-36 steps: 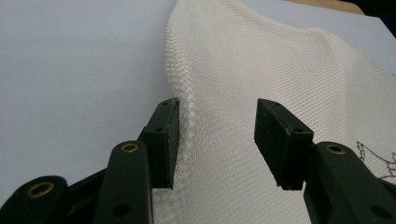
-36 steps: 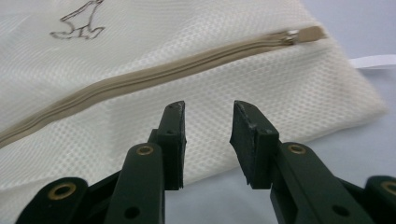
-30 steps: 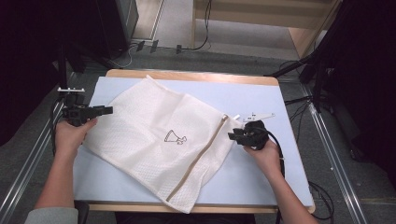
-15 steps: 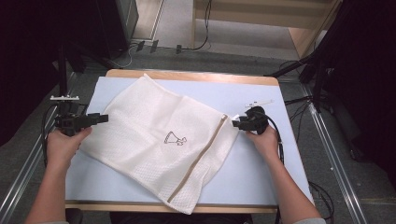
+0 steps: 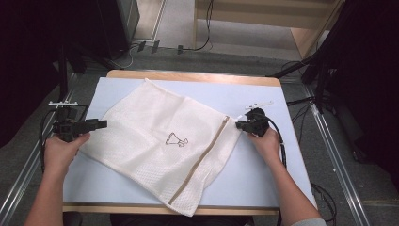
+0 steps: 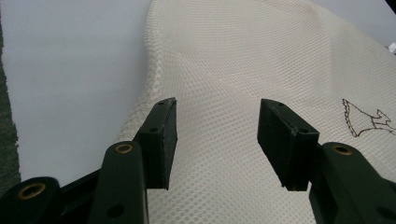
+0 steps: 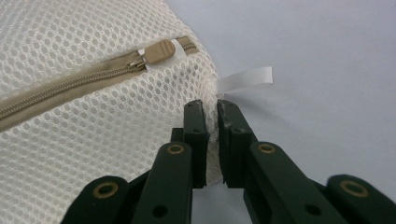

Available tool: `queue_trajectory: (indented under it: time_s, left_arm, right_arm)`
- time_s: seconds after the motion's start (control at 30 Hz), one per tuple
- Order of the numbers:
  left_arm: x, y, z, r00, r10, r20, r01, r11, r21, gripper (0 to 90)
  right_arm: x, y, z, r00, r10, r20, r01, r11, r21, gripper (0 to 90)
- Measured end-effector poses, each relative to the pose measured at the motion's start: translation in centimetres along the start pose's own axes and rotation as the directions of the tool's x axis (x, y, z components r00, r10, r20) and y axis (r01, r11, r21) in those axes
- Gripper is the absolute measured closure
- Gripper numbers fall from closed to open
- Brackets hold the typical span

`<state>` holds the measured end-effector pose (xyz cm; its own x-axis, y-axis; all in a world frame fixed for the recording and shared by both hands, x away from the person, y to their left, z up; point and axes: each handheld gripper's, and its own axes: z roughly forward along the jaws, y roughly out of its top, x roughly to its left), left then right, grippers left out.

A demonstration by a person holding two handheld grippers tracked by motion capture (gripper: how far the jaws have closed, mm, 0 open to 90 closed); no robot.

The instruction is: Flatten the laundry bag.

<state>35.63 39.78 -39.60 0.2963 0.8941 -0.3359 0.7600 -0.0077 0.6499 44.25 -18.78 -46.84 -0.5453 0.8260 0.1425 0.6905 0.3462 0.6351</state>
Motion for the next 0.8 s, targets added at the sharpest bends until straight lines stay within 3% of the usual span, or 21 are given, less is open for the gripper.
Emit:
queue_trajectory:
  time_s: [0.17, 0.33, 0.53, 0.8]
  left_arm:
    - [-0.1, 0.3, 0.4, 1.0, 0.002, 0.009, -0.002, 1.0, -0.004, 48.4]
    - [-0.5, 0.9, 1.3, 0.9995, 0.017, 0.025, -0.017, 0.9999, 0.004, 48.4]
    - [-1.0, 1.8, 2.4, 0.9983, 0.031, 0.049, -0.031, 0.9995, 0.005, 48.4]
    - [-1.9, 2.9, 4.1, 0.9953, 0.061, 0.075, -0.063, 0.9977, 0.025, 48.4]
  right_arm:
    - [-0.3, -0.4, -1.0, 0.9998, 0.015, -0.015, -0.015, 0.999, 0.029, 85.4]
    - [-1.1, -2.0, -2.3, 0.9991, 0.04, -0.015, -0.039, 0.999, 0.029, 85.3]
    - [-0.5, -4.2, -4.0, 0.9995, 0.032, -0.007, -0.032, 0.999, 0.03, 84.8]
    - [-0.2, -7.2, -6.2, 0.9973, 0.056, -0.047, -0.055, 0.998, 0.029, 83.9]
